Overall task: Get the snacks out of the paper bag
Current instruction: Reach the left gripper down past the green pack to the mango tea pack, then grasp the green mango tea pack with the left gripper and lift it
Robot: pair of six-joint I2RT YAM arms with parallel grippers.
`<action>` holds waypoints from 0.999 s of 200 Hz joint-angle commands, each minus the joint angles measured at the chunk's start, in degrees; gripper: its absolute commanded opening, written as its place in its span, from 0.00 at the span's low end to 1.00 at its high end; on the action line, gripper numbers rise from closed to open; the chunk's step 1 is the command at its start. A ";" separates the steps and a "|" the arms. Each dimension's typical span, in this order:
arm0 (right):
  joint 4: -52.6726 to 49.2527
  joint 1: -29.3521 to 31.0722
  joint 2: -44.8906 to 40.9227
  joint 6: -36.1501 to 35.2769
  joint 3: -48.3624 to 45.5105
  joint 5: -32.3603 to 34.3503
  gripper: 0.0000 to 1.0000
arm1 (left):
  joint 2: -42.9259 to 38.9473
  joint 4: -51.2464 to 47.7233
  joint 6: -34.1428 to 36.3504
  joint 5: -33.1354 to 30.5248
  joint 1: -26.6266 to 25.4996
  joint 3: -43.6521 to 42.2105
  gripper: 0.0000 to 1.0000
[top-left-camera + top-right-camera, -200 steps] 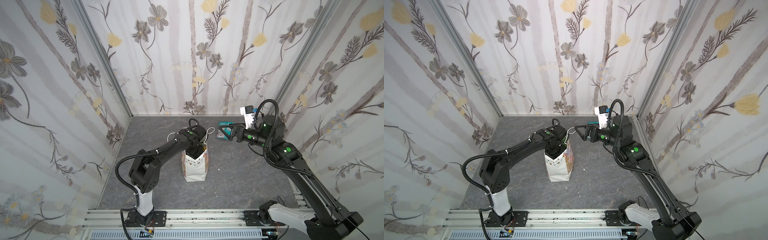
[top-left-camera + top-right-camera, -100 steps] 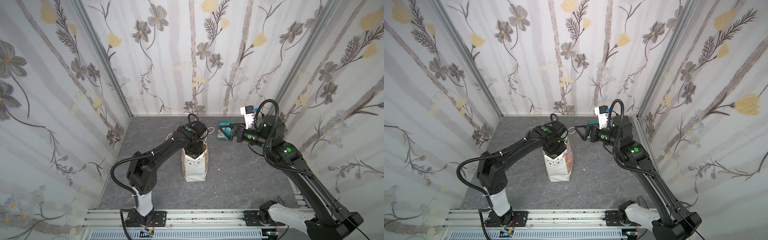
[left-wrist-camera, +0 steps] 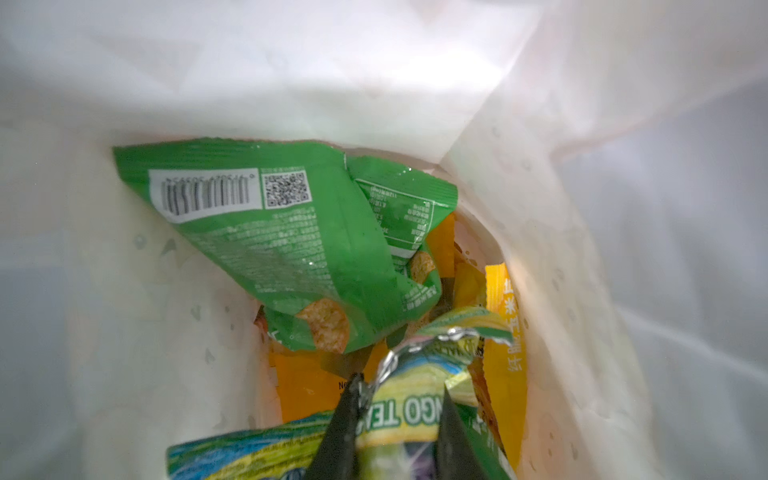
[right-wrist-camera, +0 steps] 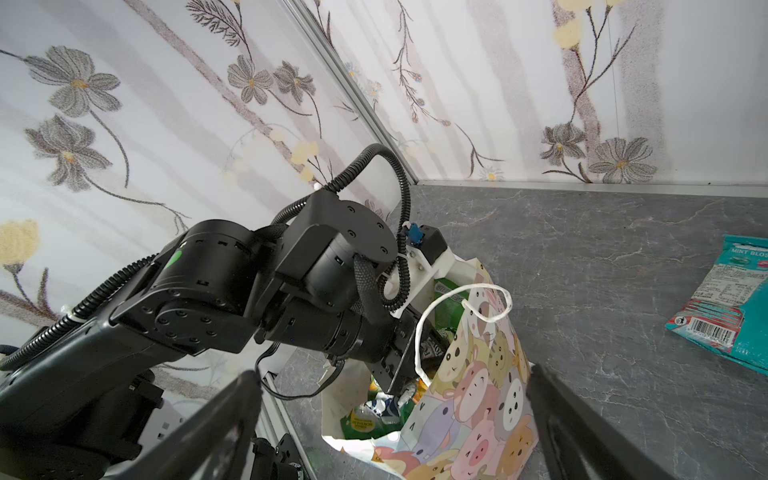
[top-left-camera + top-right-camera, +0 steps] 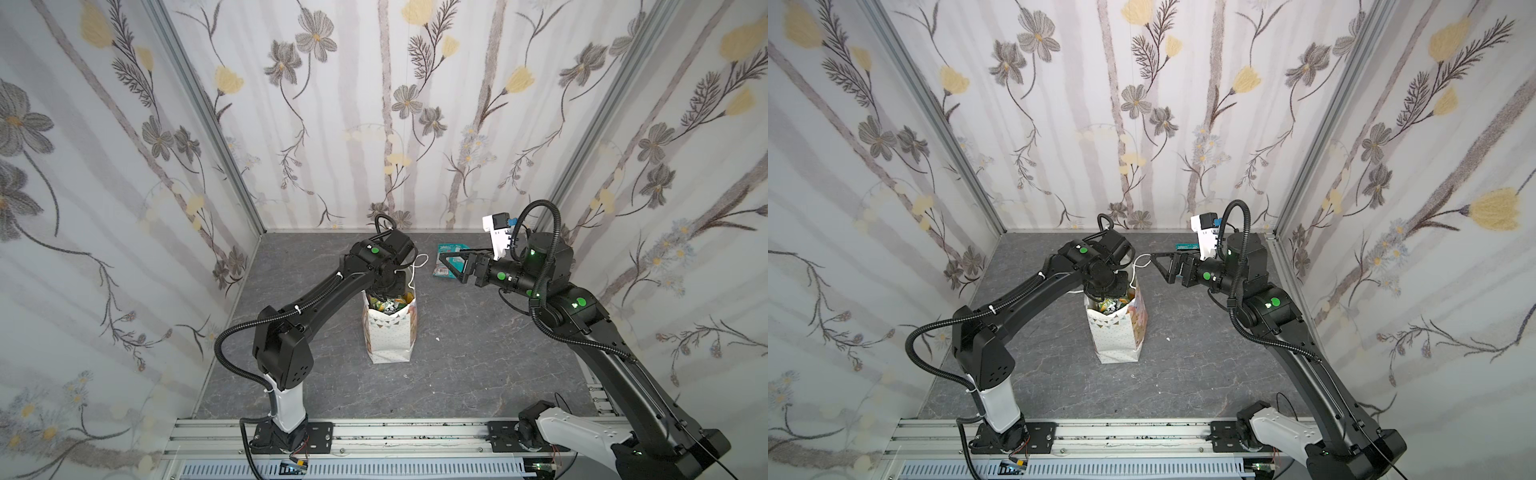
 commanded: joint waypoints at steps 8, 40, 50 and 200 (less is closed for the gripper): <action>1.21 0.08 0.04 -0.28 -0.05 0.44 0.99 | -0.54 -2.14 0.99 -1.57 0.24 1.84 0.00; 1.54 0.17 0.23 -0.28 0.08 0.18 0.99 | -0.52 -2.70 1.33 -1.57 0.52 3.80 0.00; 1.59 0.17 0.30 -0.34 0.11 0.10 0.99 | -0.49 -2.99 1.50 -1.58 0.51 4.40 0.00; 6.30 0.30 -1.25 1.02 -1.83 2.09 0.99 | -1.21 -9.73 5.63 -6.76 1.49 19.65 0.00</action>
